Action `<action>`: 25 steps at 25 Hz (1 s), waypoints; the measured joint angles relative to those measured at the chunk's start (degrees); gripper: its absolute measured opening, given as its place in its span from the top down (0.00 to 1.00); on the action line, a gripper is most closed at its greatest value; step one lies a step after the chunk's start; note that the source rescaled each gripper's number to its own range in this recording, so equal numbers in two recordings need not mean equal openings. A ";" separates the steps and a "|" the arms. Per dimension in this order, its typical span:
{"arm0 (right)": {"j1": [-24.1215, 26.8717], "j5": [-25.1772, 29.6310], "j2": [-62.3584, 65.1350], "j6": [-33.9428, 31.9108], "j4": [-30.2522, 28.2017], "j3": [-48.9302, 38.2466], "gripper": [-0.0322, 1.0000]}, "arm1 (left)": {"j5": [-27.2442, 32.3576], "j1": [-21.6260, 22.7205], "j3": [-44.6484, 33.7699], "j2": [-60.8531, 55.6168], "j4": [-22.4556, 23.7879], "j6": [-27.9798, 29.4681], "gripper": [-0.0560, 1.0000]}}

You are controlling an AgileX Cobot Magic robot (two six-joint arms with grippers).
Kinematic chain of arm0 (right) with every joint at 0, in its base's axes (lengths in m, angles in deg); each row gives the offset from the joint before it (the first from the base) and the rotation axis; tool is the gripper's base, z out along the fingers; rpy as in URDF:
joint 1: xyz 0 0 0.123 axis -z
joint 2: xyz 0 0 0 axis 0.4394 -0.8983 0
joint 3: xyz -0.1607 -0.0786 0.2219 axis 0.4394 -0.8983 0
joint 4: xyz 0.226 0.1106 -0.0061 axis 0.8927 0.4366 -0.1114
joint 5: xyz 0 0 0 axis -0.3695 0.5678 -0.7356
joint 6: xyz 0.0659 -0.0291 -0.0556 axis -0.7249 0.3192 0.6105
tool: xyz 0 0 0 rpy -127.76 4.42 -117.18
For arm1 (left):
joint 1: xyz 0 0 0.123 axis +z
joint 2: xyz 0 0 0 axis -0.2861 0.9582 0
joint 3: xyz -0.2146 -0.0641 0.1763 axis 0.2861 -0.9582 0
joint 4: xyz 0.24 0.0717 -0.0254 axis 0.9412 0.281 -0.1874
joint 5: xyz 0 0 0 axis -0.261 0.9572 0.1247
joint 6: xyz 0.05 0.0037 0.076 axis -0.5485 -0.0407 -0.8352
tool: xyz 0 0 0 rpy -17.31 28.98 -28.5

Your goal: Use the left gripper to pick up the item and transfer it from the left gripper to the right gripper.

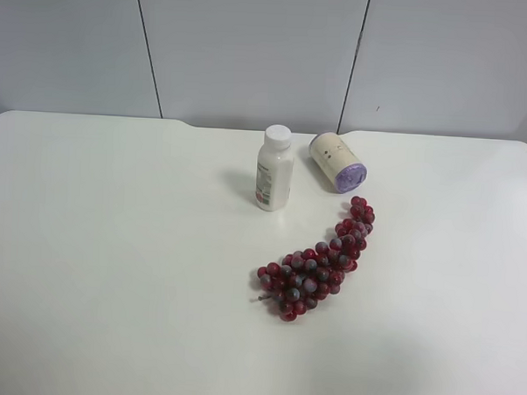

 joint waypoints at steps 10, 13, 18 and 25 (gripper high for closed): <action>0.00 -7.43 9.03 -5.24 -3.96 -2.63 0.00 | 0.00 0.00 0.00 0.00 0.00 0.00 0.00; 0.00 -7.91 9.03 -5.54 -4.08 -2.74 0.00 | 0.00 0.00 0.00 0.00 0.00 0.00 0.00; 0.00 -8.29 9.03 -5.58 -4.08 -2.74 0.00 | 0.00 0.00 0.00 0.00 0.00 0.00 0.00; 0.00 -8.29 9.03 -5.58 -4.08 -2.74 0.00 | 0.00 0.00 0.00 0.00 0.00 0.00 0.00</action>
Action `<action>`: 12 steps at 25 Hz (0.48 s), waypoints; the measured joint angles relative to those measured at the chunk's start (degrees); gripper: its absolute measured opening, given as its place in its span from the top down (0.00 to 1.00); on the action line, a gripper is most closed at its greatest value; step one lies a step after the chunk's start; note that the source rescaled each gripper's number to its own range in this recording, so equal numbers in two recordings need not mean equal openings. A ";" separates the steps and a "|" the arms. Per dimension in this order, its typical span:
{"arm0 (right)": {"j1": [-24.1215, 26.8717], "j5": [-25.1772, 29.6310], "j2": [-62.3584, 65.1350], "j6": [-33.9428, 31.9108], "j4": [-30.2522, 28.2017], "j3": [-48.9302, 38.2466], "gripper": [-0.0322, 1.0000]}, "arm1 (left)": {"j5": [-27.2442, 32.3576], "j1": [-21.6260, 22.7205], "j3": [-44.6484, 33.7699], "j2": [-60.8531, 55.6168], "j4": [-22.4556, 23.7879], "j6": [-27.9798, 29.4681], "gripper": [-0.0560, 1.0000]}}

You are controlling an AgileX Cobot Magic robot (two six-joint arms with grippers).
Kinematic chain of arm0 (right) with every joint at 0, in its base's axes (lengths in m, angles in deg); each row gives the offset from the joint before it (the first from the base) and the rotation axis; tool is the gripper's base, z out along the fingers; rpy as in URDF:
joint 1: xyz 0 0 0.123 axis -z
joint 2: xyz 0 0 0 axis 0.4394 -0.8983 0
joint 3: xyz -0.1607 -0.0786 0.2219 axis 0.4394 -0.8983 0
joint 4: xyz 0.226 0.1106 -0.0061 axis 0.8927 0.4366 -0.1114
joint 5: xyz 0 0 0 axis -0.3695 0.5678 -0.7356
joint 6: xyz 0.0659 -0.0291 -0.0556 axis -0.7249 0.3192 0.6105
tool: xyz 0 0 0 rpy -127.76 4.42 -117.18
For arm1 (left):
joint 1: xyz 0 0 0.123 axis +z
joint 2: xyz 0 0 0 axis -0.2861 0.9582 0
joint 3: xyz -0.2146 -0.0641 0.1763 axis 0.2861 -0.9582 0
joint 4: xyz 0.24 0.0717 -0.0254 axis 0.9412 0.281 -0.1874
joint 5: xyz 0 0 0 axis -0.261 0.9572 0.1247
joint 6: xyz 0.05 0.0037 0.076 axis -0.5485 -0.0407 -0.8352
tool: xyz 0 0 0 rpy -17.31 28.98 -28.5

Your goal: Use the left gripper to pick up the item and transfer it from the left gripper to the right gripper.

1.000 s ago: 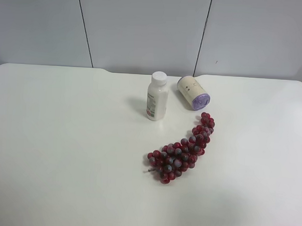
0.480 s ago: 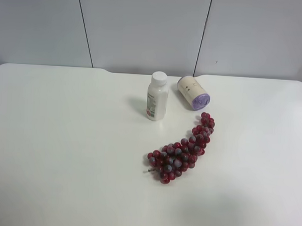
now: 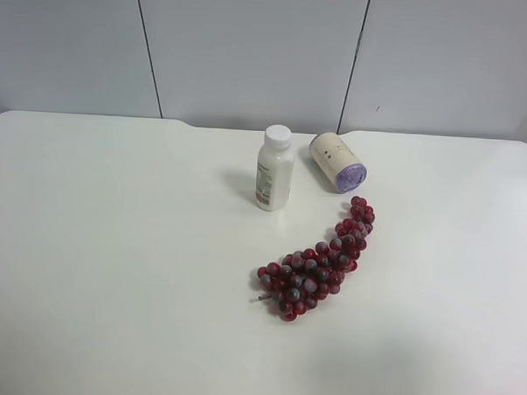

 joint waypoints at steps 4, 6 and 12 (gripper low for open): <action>2.13 0.00 0.00 0.00 0.00 0.00 0.00 | 0.00 1.62 0.00 0.00 0.00 0.00 0.00; 3.27 -0.02 0.00 -0.02 0.00 0.00 0.00 | 0.00 3.55 0.00 0.00 0.00 0.00 0.00; 5.85 -0.07 0.00 -0.07 0.00 0.00 0.00 | 0.00 5.60 0.00 0.00 0.00 0.00 0.00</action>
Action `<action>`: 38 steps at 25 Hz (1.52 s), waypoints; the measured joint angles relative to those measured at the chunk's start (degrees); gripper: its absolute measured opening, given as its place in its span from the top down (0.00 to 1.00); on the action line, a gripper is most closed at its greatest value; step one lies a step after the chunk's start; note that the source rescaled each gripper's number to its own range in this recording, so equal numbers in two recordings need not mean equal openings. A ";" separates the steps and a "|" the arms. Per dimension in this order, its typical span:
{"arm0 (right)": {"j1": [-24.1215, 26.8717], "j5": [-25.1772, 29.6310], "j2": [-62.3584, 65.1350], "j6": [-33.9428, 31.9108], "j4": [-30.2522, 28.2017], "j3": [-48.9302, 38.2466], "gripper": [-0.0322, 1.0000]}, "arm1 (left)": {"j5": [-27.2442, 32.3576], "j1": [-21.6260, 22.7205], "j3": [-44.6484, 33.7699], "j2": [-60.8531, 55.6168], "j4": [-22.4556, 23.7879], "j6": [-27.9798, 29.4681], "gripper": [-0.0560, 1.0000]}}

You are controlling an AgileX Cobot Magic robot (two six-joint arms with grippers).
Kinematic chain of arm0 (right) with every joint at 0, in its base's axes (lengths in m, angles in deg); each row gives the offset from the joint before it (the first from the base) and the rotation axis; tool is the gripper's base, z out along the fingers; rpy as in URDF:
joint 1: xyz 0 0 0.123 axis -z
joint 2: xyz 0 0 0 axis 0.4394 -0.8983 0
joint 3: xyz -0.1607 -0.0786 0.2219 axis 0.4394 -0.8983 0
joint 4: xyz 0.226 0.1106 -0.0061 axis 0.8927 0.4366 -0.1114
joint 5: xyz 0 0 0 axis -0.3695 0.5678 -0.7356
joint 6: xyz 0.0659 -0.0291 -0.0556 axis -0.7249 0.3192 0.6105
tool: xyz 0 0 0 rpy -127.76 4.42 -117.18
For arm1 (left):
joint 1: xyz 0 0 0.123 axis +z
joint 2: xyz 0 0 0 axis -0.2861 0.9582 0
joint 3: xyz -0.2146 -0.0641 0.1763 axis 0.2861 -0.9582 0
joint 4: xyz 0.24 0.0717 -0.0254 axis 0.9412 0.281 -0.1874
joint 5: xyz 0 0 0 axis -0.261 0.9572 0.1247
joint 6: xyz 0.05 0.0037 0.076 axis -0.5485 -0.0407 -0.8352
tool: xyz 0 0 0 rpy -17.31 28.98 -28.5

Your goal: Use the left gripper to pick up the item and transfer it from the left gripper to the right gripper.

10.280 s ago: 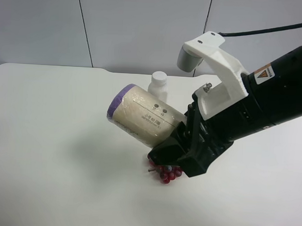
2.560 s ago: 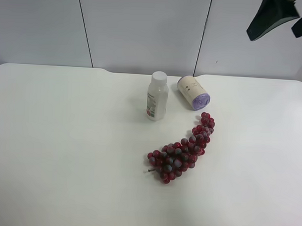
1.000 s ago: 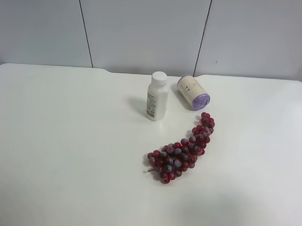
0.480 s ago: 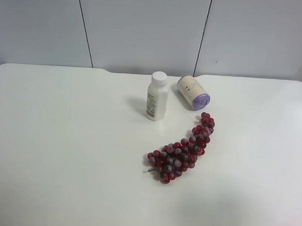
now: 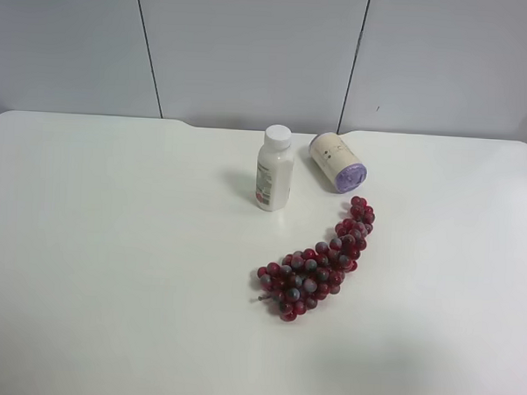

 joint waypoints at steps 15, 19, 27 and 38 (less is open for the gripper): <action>1.41 0.00 0.00 -0.06 0.00 0.00 0.00 | 0.00 0.00 0.00 0.00 -0.04 0.00 0.00; 1.41 0.00 0.00 -0.06 0.00 0.00 0.00 | 0.00 0.00 0.00 0.00 -0.04 0.00 0.00; 1.41 0.00 0.00 -0.06 0.00 0.00 0.00 | 0.00 0.00 0.00 0.00 -0.04 0.00 0.00; 1.41 0.00 0.00 -0.06 0.00 0.00 0.00 | 0.00 0.00 0.00 0.00 -0.04 0.00 0.00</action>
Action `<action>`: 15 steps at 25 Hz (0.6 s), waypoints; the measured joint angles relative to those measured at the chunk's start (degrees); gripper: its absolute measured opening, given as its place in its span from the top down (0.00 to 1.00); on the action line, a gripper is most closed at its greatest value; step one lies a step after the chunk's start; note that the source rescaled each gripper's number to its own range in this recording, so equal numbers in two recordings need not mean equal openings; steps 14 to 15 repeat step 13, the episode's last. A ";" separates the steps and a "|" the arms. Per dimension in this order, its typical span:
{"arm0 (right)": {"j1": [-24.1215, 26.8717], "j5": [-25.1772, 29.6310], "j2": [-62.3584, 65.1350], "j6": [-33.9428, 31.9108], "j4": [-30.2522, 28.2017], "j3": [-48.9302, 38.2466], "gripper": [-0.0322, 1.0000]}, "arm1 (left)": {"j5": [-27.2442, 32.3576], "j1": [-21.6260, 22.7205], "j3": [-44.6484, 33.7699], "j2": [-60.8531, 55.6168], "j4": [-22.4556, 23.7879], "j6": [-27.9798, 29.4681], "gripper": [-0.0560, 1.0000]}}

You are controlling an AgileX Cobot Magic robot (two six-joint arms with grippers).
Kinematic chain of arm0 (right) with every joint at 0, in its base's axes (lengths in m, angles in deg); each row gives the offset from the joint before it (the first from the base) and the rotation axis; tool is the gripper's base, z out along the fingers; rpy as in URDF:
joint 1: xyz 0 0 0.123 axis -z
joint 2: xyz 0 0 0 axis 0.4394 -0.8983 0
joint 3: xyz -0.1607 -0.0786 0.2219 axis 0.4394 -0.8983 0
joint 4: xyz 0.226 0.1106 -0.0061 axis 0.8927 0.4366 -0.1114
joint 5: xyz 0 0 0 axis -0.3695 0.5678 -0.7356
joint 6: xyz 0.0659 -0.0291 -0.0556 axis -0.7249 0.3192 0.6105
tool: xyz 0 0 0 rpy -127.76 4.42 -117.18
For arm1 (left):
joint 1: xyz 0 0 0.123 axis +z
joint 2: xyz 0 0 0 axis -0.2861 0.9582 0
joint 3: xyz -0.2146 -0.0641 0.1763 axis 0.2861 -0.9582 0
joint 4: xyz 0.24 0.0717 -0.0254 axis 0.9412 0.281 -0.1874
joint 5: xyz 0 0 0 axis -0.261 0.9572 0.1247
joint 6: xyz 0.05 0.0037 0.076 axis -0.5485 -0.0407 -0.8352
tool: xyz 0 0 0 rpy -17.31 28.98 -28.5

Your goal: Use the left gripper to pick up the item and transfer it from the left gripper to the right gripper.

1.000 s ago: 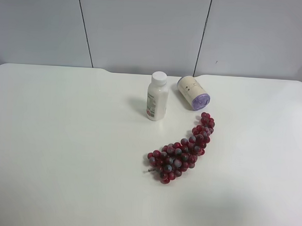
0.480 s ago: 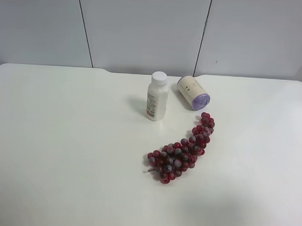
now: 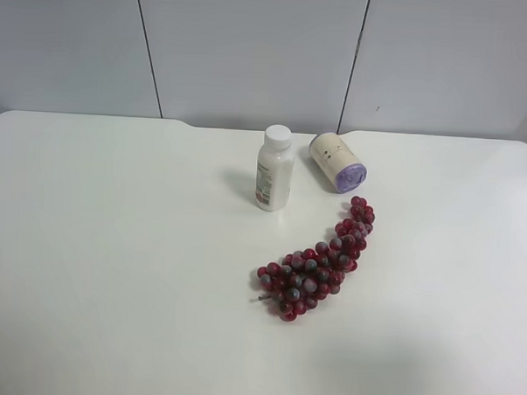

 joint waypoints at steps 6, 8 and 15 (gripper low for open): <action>0.00 0.00 0.00 0.00 0.00 0.00 0.00 | 0.00 0.00 0.00 0.00 0.00 0.00 0.00; 0.00 0.00 0.00 0.00 0.00 0.00 0.00 | 0.00 0.00 0.00 0.00 0.00 0.00 0.00; 0.00 0.00 0.00 0.00 0.00 0.00 0.00 | 0.00 0.00 0.00 0.00 0.00 0.00 0.00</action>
